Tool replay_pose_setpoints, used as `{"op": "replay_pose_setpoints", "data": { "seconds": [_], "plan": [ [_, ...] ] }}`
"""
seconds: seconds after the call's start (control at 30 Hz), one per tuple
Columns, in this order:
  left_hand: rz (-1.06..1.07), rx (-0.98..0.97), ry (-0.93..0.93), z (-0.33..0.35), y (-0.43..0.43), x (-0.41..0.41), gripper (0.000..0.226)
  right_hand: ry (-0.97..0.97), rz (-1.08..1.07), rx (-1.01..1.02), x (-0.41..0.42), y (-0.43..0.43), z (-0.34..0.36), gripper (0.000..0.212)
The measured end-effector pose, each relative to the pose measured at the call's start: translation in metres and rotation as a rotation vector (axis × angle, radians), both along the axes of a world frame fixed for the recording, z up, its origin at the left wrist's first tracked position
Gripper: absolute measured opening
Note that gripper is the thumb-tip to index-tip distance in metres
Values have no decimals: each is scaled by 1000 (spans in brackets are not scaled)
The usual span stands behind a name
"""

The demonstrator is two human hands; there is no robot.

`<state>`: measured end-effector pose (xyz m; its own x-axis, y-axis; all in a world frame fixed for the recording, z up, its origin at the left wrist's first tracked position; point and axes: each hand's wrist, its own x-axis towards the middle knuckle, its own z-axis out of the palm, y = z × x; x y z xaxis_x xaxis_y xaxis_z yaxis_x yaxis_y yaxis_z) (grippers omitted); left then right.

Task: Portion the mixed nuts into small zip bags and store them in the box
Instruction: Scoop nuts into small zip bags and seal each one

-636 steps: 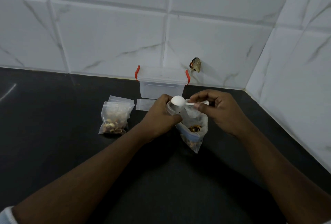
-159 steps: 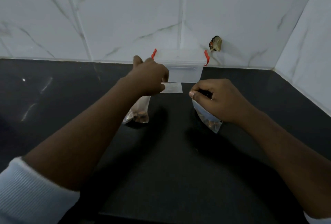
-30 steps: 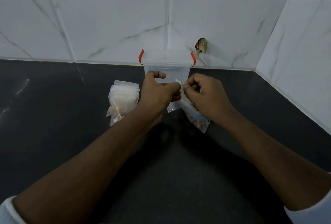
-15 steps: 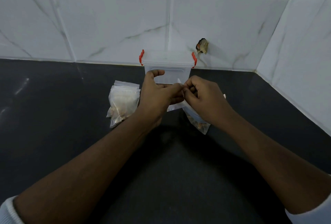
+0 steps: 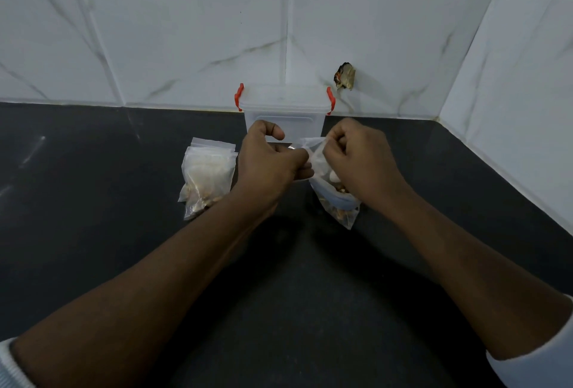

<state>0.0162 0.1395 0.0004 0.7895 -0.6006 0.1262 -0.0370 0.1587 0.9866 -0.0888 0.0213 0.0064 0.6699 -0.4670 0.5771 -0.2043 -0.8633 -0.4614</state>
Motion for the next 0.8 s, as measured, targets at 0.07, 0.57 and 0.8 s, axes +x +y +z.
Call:
{"op": "replay_pose_setpoints", "data": {
  "seconds": [0.07, 0.57, 0.8],
  "plan": [
    [-5, 28, -62, -3, 2, -1, 45, -3, -26, 4, -2, -4, 0, 9],
    [19, 22, -293, -7, 2, -7, 42, -18, 82, -103, -3, -1, 1, 21],
    [16, 9, -341, -3, 4, -9, 42, 25, 103, 52, -8, -1, 6, 18]
  ]
}}
